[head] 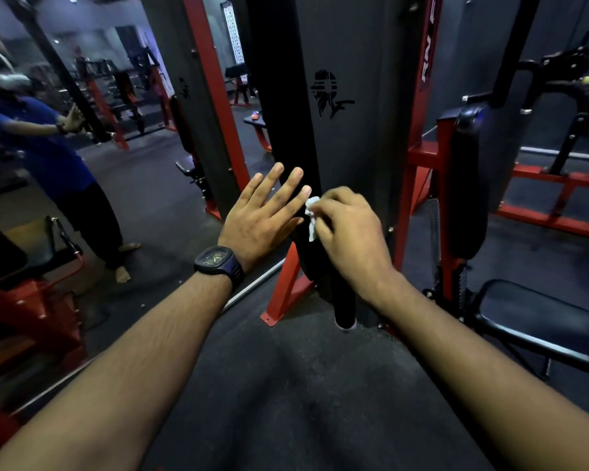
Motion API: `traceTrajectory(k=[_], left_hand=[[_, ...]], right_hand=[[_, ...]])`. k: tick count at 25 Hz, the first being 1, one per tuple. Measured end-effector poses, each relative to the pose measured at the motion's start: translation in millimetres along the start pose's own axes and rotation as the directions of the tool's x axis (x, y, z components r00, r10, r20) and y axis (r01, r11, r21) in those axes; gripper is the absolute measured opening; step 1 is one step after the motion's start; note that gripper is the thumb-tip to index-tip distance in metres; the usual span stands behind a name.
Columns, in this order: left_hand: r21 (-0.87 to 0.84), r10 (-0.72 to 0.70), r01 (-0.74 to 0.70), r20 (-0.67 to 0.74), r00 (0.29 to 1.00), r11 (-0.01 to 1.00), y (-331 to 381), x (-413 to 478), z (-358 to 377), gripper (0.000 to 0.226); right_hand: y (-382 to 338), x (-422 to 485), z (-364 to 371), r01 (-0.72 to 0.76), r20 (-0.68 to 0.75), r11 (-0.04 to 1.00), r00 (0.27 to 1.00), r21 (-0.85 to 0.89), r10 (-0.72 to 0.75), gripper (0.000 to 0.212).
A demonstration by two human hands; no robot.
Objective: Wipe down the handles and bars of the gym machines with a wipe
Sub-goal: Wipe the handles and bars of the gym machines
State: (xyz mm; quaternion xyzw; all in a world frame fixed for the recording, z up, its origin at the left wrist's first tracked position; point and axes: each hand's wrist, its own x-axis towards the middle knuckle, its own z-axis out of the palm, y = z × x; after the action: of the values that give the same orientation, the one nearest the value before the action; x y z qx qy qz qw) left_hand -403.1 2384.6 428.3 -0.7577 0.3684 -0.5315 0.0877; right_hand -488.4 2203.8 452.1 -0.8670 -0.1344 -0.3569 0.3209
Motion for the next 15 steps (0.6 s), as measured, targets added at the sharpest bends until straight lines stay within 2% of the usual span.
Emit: traceTrajectory(k=[2,4,7,8,10,13,15], left_hand=[[-0.006,-0.003,0.003,-0.011,1.000,1.000,1,0,1,0.047],[-0.003,-0.016,0.016,0.001,1.000,1.000,1,-1,2,0.046],[-0.001,-0.027,0.027,0.007,1.000,1.000,2,-1,4,0.043],[-0.024,-0.039,0.040,0.013,0.999,0.999,5,0,5,0.044],[-0.080,-0.052,0.055,0.031,0.998,0.995,9,1,8,0.044],[-0.144,-0.035,0.046,0.076,0.996,0.988,15,-1,8,0.045],[-0.220,-0.076,0.099,0.111,0.991,0.970,24,-1,7,0.047]], right_hand=[[3,-2,0,0.224,0.091,0.946,0.974,-0.235,-0.208,0.011],[18,-18,8,0.357,0.145,0.869,0.934,-0.344,-0.327,0.007],[30,-29,25,0.505,0.298,0.781,0.859,-0.368,-0.415,0.022],[34,-30,24,0.522,0.288,0.769,0.851,-0.368,-0.440,0.023],[38,-48,16,0.475,0.135,0.806,0.878,-0.352,-0.459,0.015],[37,-77,9,0.357,-0.061,0.916,0.926,-0.181,-0.372,0.026],[37,-73,9,0.224,-0.153,0.970,0.959,-0.094,-0.237,0.021]])
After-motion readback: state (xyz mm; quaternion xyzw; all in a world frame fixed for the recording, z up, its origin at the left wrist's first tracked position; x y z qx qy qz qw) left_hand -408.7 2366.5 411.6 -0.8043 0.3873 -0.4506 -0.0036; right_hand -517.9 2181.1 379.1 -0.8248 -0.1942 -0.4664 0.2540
